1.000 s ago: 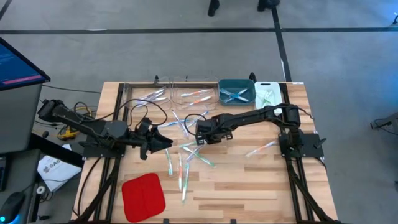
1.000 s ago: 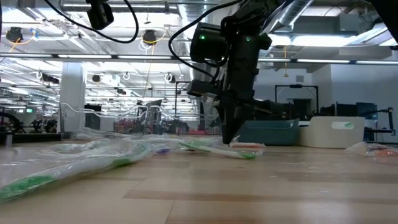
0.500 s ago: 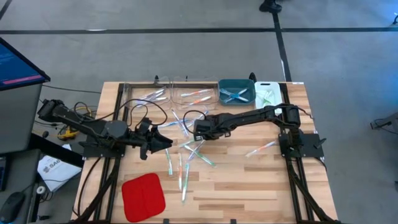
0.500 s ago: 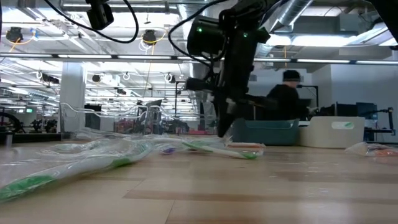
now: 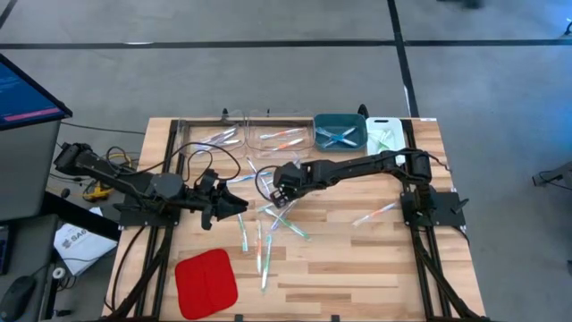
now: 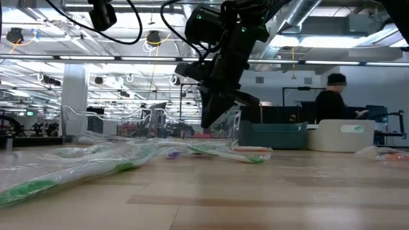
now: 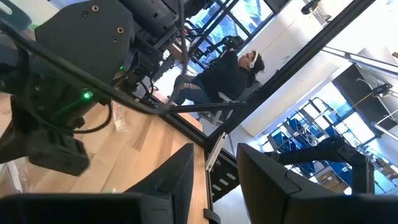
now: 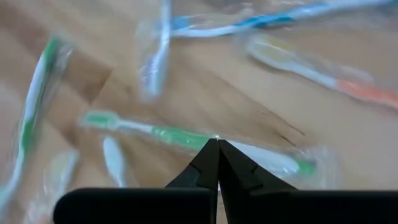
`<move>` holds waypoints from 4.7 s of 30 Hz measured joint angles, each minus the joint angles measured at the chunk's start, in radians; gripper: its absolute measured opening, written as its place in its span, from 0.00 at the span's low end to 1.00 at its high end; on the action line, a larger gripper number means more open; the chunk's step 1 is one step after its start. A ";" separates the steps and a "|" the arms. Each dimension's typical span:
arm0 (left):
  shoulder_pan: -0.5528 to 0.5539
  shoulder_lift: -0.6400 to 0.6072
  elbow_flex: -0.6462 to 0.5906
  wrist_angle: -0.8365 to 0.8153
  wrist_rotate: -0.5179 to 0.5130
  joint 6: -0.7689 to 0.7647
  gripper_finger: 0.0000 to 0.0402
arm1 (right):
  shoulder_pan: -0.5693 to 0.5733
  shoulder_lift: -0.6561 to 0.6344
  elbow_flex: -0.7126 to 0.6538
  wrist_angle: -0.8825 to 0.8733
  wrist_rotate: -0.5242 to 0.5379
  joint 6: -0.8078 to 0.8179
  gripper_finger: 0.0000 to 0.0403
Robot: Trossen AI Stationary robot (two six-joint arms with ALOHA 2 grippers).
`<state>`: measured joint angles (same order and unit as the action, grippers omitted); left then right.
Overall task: Pick & Place Toothbrushes
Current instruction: Put the green toothbrush into the white bin
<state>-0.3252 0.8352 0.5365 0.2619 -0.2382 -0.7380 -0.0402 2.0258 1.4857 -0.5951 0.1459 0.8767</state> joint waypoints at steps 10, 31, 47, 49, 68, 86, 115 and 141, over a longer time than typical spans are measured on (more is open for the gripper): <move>0.000 0.000 0.000 -0.001 0.000 0.004 0.29 | -0.017 0.000 0.000 -0.026 -0.161 -0.094 0.12; 0.000 0.000 0.000 -0.020 0.000 0.028 0.29 | -0.066 -0.001 0.000 0.002 -0.419 0.495 0.31; -0.003 0.000 0.000 -0.019 0.000 0.061 0.29 | -0.115 0.079 -0.007 0.068 -0.485 0.991 0.55; -0.012 0.000 0.000 -0.019 0.000 0.061 0.29 | -0.114 0.096 0.004 0.100 -0.481 1.018 0.56; -0.058 0.000 0.000 -0.037 0.000 0.061 0.29 | -0.144 0.139 -0.001 0.109 -0.485 0.974 0.26; -0.057 0.000 0.000 -0.053 0.000 0.061 0.29 | -0.124 0.121 -0.002 0.046 -0.496 0.591 0.01; -0.057 0.000 0.000 -0.052 -0.014 0.044 0.29 | -0.333 -0.361 0.318 -0.985 -0.112 -0.274 0.00; 0.035 0.000 0.000 -0.053 -0.079 0.017 0.29 | -0.744 -0.516 -0.193 -0.814 0.263 -0.548 0.00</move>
<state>-0.2906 0.8349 0.5365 0.2092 -0.3176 -0.7212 -0.7845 1.5101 1.2922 -1.4094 0.4087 0.3292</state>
